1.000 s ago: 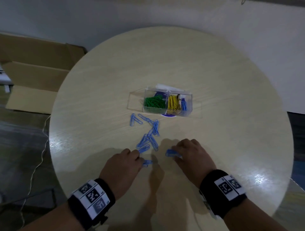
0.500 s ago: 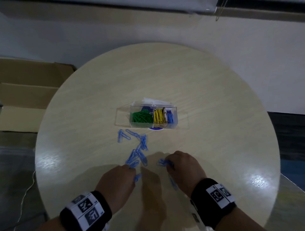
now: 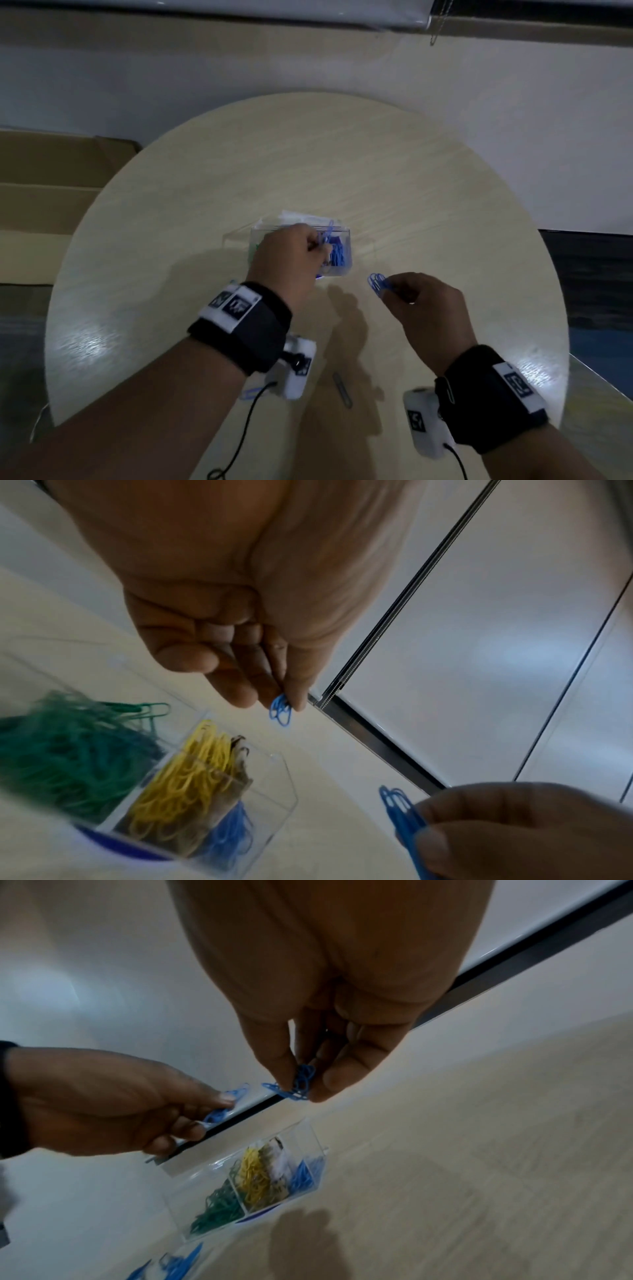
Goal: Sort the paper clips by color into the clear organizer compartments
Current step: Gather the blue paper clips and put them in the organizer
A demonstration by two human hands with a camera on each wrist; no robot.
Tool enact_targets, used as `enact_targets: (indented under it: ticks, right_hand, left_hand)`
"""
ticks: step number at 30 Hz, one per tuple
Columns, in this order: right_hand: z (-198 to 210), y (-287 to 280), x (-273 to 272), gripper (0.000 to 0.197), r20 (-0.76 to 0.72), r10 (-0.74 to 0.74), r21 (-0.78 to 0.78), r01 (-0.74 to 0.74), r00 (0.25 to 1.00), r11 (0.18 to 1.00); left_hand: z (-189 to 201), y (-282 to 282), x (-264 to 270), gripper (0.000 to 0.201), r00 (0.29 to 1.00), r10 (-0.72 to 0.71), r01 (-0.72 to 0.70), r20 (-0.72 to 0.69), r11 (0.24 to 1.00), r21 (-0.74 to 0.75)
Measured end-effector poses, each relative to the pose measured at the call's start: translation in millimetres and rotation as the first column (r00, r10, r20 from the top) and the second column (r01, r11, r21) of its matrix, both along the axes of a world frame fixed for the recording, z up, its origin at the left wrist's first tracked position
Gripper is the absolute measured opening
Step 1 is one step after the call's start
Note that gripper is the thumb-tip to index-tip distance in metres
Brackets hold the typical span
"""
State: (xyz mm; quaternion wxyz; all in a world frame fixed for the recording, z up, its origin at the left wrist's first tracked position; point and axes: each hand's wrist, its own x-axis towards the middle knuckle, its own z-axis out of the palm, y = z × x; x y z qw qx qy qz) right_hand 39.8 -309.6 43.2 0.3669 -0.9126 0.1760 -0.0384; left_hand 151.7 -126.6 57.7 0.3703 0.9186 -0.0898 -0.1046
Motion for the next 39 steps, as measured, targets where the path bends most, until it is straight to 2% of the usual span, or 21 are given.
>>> enact_targets:
  ticks: [6, 9, 12, 16, 19, 21, 24, 27, 30, 33, 36, 39]
  right_hand:
    - [5, 1, 16, 0.003, -0.050, -0.043, 0.082, 0.047, 0.998, 0.996]
    - [8, 6, 32, 0.002, -0.059, -0.030, 0.084, 0.035, 0.998, 0.996]
    - [6, 11, 52, 0.005, -0.056, -0.031, 0.101, 0.036, 0.998, 0.994]
    - [-2, 20, 80, 0.017, -0.085, 0.001, 0.104, 0.008, 0.996, 0.995]
    - [-6, 25, 88, 0.031, -0.139, 0.048, 0.105, -0.033, 0.989, 0.994]
    - [-7, 24, 81, 0.028, -0.101, 0.028, 0.046, -0.024, 0.994, 0.999]
    - [-8, 24, 46, 0.015, -0.079, -0.002, -0.103, -0.006, 0.997, 0.995]
    - [-21, 40, -5, 0.027, -0.270, 0.083, -0.099, -0.114, 0.959, 0.989]
    - [-37, 61, -47, 0.028, -0.471, 0.186, -0.107, -0.265, 0.862, 0.958]
    - [-42, 73, -63, 0.010, -0.443, 0.249, -0.127, -0.335, 0.862, 0.934]
    - [-42, 78, -62, 0.012, -0.411, 0.262, -0.163, -0.354, 0.873, 0.921]
    - [-42, 80, -61, 0.013, -0.398, 0.256, -0.167, -0.344, 0.881, 0.924]
  left_hand:
    - [-14, -29, 21, 0.028, 0.993, -0.115, 0.119, -0.034, 0.972, 0.201]
    - [-19, -26, 20, 0.025, 0.990, -0.139, 0.129, 0.023, 0.962, 0.240]
    - [-14, -14, 18, 0.023, 0.993, -0.083, 0.065, 0.088, 0.979, 0.196]
    - [-4, 24, 5, 0.023, 0.990, 0.079, -0.081, 0.116, 0.997, 0.007]
    - [-13, 71, -9, 0.019, 0.985, 0.106, -0.118, 0.134, 0.990, 0.082]
    - [-25, 104, -18, 0.014, 0.980, 0.128, -0.155, 0.149, 0.971, 0.184]
    - [-45, 133, -31, 0.020, 0.989, 0.136, -0.146, 0.056, 0.941, 0.304]
    - [-61, 137, -34, 0.030, 0.986, 0.168, -0.155, -0.014, 0.937, 0.314]
    - [-70, 132, -25, 0.032, 0.980, 0.196, -0.170, -0.042, 0.923, 0.344]
    - [-72, 126, -19, 0.025, 0.983, 0.174, -0.142, -0.061, 0.925, 0.352]
    - [-76, 129, -20, 0.012, 0.989, 0.133, -0.105, -0.065, 0.939, 0.329]
    - [-77, 142, -22, 0.003, 0.979, 0.165, -0.124, -0.123, 0.950, 0.285]
